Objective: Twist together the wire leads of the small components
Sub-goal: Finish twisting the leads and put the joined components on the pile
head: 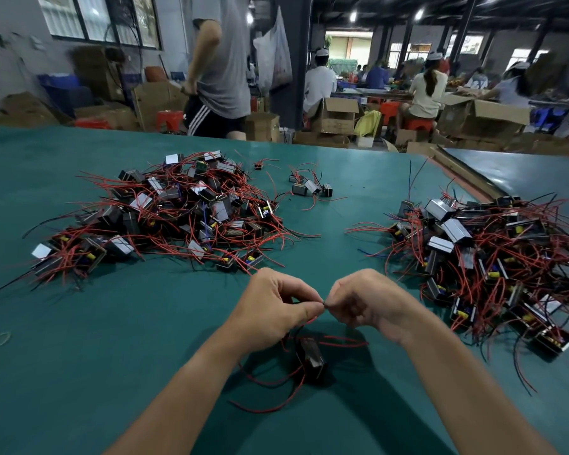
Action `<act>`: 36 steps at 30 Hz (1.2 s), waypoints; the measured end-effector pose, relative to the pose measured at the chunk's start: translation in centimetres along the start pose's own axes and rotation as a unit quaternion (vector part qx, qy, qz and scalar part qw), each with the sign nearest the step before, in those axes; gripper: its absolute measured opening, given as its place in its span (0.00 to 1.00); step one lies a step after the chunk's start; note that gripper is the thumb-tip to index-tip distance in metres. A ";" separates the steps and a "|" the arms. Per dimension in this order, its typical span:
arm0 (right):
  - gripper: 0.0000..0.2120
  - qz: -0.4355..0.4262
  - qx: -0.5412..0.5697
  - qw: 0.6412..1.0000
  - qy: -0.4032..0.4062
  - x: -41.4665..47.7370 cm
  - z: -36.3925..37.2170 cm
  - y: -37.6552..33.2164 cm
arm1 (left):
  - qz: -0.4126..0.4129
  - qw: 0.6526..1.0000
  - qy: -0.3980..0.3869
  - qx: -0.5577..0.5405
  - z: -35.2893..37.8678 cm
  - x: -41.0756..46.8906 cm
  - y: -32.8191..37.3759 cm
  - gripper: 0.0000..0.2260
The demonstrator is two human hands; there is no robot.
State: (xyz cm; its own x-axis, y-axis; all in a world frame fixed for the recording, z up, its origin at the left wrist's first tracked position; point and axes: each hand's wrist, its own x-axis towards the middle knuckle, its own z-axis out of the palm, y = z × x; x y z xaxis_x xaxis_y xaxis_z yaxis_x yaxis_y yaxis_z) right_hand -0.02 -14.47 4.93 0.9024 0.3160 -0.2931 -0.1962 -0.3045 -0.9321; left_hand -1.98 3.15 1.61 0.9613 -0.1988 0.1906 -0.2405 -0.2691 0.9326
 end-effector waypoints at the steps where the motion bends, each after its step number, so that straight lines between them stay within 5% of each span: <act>1: 0.11 0.005 0.010 1.000 -0.001 0.1 0.0 0.0 | 0.002 1.000 0.001 -0.001 0.0 0.0 0.0 0.05; 8: 0.08 -0.087 0.011 0.996 -0.032 0.2 -0.1 0.6 | 0.022 0.999 0.040 0.007 -0.9 0.3 -0.2 0.04; 21: 0.10 0.096 0.065 0.992 -0.047 0.7 0.1 0.3 | -0.007 1.000 0.010 -0.002 -0.2 0.2 0.1 0.05; 24: 0.14 -0.041 -0.076 0.993 0.080 1.2 0.8 0.9 | -0.023 0.999 0.029 -0.012 -0.2 0.4 0.0 0.08; 27: 0.16 -0.216 -0.202 0.927 0.231 0.9 0.9 0.8 | -0.050 0.995 0.086 -0.030 -0.5 0.5 -0.1 0.07; 31: 0.09 -0.261 -0.187 0.947 -0.003 -0.7 2.2 0.4 | -0.086 0.987 0.128 -0.056 -0.8 0.6 -0.1 0.03; 36: 0.13 -0.283 -0.291 0.913 -0.051 -1.1 4.4 1.1 | -0.114 0.984 0.122 -0.063 -0.7 0.8 0.0 0.04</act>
State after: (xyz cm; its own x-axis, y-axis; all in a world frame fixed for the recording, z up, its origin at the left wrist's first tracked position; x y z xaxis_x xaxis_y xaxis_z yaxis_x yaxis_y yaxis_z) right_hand -2.89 -11.18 3.33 0.7498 0.6435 0.1538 0.5534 -0.4826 -0.6789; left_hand -1.08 3.64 1.98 0.9957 0.0888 0.0258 -0.0114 -0.1587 0.9873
